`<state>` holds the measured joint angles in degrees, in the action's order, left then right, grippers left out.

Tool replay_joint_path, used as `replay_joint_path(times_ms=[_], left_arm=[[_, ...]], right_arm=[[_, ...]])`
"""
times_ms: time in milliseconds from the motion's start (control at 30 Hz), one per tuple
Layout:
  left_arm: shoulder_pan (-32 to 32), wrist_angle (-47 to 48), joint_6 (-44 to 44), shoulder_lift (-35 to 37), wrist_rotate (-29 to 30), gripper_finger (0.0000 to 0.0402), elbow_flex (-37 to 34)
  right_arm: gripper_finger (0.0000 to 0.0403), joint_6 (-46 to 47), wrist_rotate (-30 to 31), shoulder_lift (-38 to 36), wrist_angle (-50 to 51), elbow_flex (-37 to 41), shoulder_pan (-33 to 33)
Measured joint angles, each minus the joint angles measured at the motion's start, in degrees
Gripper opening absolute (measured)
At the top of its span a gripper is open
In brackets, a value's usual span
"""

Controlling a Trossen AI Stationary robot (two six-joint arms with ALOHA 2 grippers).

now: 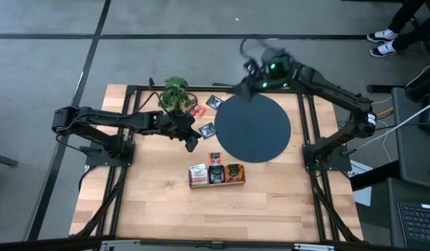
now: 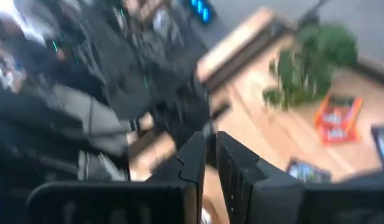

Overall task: Pick & Place Tea
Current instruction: Put the bottom purple tea bag into the middle section of the wooden organizer

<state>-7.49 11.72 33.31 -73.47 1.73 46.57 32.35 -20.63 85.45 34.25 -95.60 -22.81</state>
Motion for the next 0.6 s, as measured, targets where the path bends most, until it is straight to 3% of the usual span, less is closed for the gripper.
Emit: replay_joint_path(times_ms=[233,433,500,600], left_arm=[[-0.1,2.9,0.8,-1.6,1.6,0.0003,0.0],[-0.2,2.0,3.0,-8.5,1.6,0.0003,0.0],[-0.2,1.1,3.4,-11.0,2.8,0.0004,0.0],[-0.2,0.1,4.4,-14.4,6.2,0.0002,0.0]], right_arm=[[0.0044,-4.4,-0.8,0.0,-2.4,12.7,6.0],[0.0044,-1.7,-5.8,-0.2,-14.0,27.5,6.8],[0.0044,-1.5,-4.5,-0.1,-18.3,31.2,7.1],[0.0044,-1.8,2.3,0.1,-21.7,35.5,8.1]])
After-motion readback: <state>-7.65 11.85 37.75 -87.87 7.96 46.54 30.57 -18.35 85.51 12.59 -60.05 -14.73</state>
